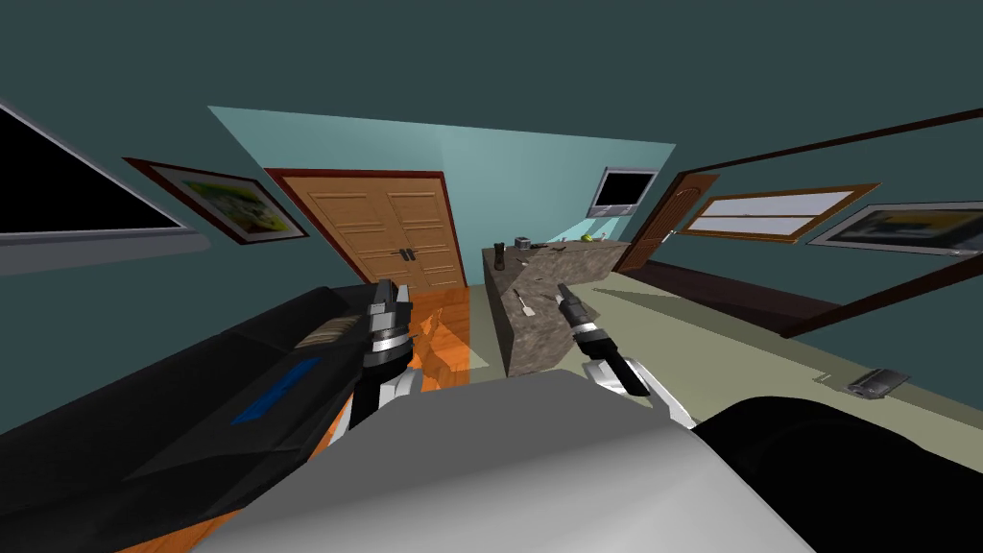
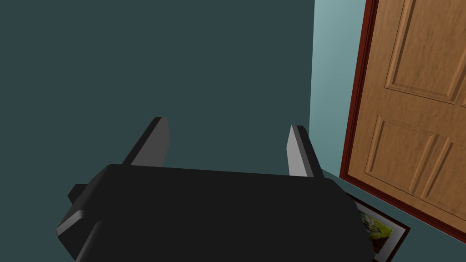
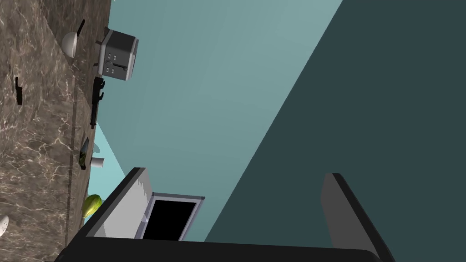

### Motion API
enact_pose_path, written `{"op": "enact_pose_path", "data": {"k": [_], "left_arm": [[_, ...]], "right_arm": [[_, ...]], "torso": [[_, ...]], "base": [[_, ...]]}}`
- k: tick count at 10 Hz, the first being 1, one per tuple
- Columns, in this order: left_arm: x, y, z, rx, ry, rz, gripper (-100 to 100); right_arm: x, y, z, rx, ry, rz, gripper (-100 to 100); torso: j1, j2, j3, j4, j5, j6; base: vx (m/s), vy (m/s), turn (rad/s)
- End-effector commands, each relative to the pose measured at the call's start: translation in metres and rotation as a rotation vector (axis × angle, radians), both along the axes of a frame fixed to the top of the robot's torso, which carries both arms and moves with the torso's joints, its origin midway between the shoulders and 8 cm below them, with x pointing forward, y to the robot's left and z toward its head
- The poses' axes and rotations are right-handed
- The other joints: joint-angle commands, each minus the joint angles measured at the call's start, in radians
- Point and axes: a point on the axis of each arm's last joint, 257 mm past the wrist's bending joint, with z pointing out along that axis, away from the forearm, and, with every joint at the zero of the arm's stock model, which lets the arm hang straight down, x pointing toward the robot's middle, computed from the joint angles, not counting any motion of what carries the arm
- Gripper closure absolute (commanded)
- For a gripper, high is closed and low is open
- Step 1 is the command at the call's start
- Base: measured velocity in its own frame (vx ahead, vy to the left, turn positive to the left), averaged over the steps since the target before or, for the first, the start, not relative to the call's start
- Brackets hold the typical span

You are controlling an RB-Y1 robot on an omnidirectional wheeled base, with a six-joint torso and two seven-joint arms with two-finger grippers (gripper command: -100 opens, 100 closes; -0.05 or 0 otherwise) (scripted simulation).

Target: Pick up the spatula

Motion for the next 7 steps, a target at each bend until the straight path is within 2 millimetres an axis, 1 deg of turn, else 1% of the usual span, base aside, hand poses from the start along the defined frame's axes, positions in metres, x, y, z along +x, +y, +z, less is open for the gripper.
{"op": "enact_pose_path", "data": {"k": [1,2,3,5,6,7], "left_arm": [[0.000,0.000,0.000,0.000,0.000,0.000,0],[0.000,0.000,0.000,0.000,0.000,0.000,0],[0.000,0.000,0.000,0.000,0.000,0.000,0],[0.000,0.000,0.000,0.000,0.000,0.000,0],[0.000,0.000,0.000,0.000,0.000,0.000,0],[0.000,0.000,0.000,0.000,0.000,0.000,0]], "right_arm": [[0.000,-0.002,-0.002,-0.038,0.025,0.005,-100],[-0.002,-0.012,-0.009,-0.070,0.062,-0.005,-100],[-0.002,-0.011,-0.009,-0.082,0.064,0.003,-100],[-0.007,-0.030,-0.024,-0.148,0.141,-0.017,-100],[-0.006,-0.028,-0.023,-0.170,0.145,-0.003,-100],[-0.010,-0.038,-0.030,-0.200,0.185,-0.014,-100]], "torso": [[0.000,0.000,0.000,0.000,0.000,0.000],[-0.001,0.000,0.000,0.000,0.000,0.000],[-0.001,0.001,0.000,0.000,0.000,0.000],[-0.002,0.000,0.000,0.000,0.000,0.000],[0.000,0.000,0.000,0.000,0.000,0.000],[-0.001,0.000,0.000,0.000,0.000,0.000]], "base": [[0.001,0.077,0.021],[-0.009,0.070,0.054],[-0.002,0.053,0.030],[0.010,0.078,0.090],[0.013,0.080,0.029],[0.008,0.084,0.072]]}}
